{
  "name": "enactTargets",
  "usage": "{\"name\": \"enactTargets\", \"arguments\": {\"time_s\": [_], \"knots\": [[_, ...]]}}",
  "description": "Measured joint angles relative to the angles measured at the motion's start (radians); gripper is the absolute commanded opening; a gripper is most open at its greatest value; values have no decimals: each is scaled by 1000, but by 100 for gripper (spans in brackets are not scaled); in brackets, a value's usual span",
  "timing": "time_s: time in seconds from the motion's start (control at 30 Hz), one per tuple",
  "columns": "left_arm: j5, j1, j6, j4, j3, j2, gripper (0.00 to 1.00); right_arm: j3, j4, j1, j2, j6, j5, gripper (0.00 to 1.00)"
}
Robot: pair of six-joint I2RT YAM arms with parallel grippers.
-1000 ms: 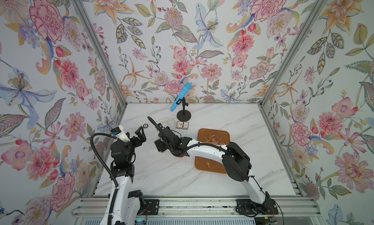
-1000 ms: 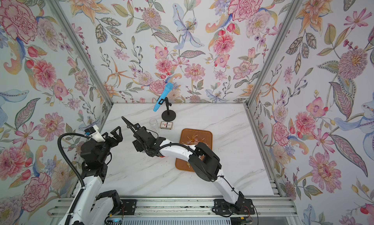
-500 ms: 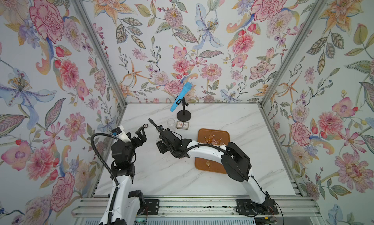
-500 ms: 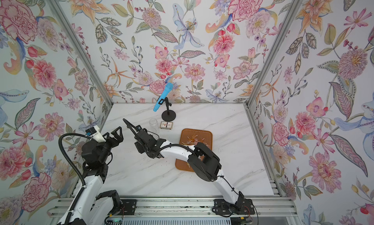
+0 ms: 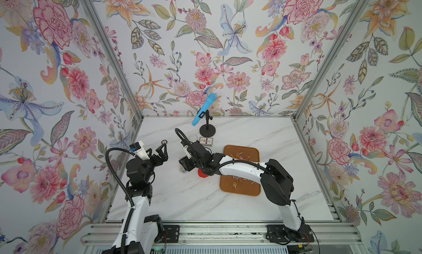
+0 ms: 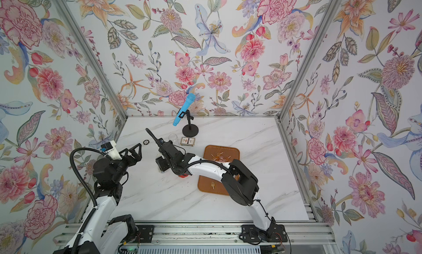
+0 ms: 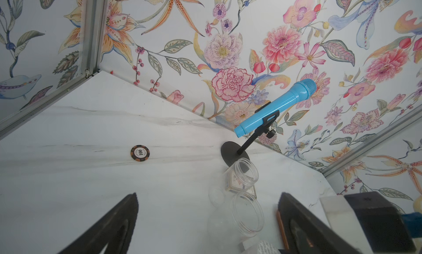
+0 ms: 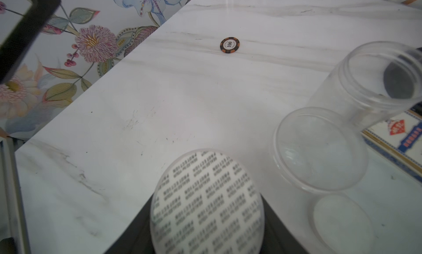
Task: Pour the candies out of the jar
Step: Pick up the jar from the center of the board.
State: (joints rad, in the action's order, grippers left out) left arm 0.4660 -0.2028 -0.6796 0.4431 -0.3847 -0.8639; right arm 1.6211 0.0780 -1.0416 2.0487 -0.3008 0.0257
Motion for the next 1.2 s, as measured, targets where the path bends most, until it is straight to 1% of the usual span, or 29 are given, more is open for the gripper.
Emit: {"name": "enactTargets", "arguments": {"time_s": [0.17, 0.3, 0.4, 0.5, 0.63, 0.8, 1.0, 1.07, 1.2], "knots": [[84, 8, -47, 79, 0, 0, 99, -33, 0, 93, -167, -20, -102, 44], [138, 45, -104, 201, 4, -4, 99, -33, 2, 177, -268, -50, -185, 44], [159, 93, -163, 334, 6, -38, 99, -33, 12, 232, -323, -73, -245, 44], [164, 163, -218, 473, 3, -99, 98, -33, 18, 282, -365, -102, -326, 44], [177, 268, -279, 620, -39, -203, 97, -39, 8, 336, -408, -128, -422, 44], [187, 371, -343, 821, -71, -285, 94, -79, -21, 369, -473, -143, -492, 44], [242, 437, -384, 1004, -121, -361, 83, -184, -128, 414, -552, -210, -592, 43], [267, 449, -396, 1043, -130, -383, 82, -219, -164, 425, -570, -225, -615, 43], [307, 474, -398, 1046, -154, -429, 82, -291, -230, 419, -602, -244, -660, 43]]}}
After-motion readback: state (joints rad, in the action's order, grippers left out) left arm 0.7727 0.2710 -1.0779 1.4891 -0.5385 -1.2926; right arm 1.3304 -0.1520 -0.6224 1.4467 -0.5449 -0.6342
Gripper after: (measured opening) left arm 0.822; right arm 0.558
